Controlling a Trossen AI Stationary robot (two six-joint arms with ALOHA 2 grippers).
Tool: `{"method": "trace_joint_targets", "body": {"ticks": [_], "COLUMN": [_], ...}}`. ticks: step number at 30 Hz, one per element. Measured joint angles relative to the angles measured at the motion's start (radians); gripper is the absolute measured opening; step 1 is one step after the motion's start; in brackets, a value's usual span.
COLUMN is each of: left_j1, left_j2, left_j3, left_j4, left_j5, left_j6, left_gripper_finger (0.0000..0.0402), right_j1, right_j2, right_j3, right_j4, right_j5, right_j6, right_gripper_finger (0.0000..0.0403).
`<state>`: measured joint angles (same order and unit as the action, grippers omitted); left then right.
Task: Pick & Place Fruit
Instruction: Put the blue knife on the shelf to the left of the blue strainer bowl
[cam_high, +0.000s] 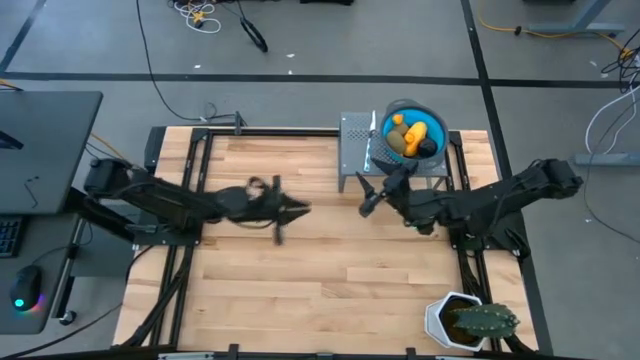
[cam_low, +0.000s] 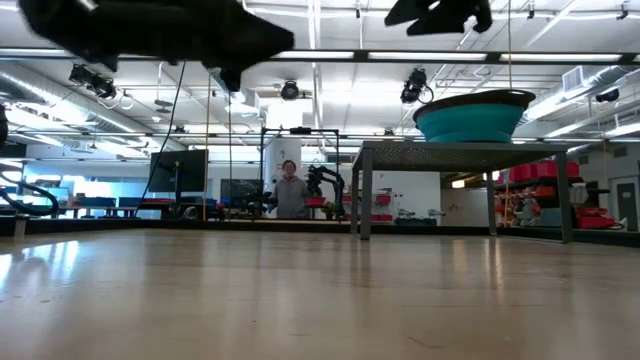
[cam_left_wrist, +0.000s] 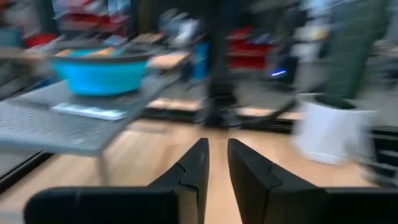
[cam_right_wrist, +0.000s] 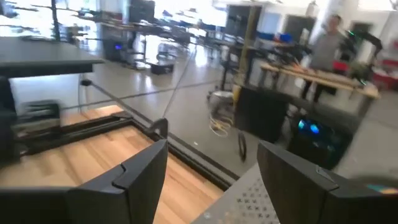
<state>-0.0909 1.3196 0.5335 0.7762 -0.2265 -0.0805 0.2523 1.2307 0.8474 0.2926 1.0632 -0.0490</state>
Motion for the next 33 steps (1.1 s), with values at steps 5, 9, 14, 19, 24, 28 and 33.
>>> {"method": "trace_joint_targets", "body": {"ticks": [5,9,14,19,24,28,33], "left_j1": [-0.023,-0.043,-0.071,-0.073,-0.021,0.051,0.132], "left_j2": [-0.034,-0.026,0.001,0.064,0.131,0.159,0.196], "left_j3": [-0.189,-0.273,-0.318,-0.324,-0.317,-0.318,-0.323], "left_j4": [0.304,0.372,0.364,0.488,0.637,0.639,0.615], "left_j5": [0.042,-0.023,-0.024,-0.033,0.004,0.177,0.249], "left_j6": [0.015,-0.010,-0.018,0.099,0.180,0.161,0.139], "left_gripper_finger": [0.0042,0.0023,0.0008,0.0010,0.0022,0.0011,0.0010], "right_j1": [-0.018,-0.030,-0.032,-0.068,-0.131,-0.155,-0.176], "right_j2": [0.114,0.171,0.176,0.175,0.189,0.197,0.197], "right_j3": [0.017,0.023,0.051,0.092,0.118,0.118,0.118], "right_j4": [-0.011,-0.032,-0.104,-0.272,-0.373,-0.413,-0.422], "right_j5": [0.030,0.027,0.039,0.012,-0.126,-0.148,-0.150], "right_j6": [0.145,0.228,0.376,0.533,0.619,0.621,0.620], "right_gripper_finger": [0.0259,0.0259,0.0259,0.0259,0.0259,0.0259,0.0259]}}
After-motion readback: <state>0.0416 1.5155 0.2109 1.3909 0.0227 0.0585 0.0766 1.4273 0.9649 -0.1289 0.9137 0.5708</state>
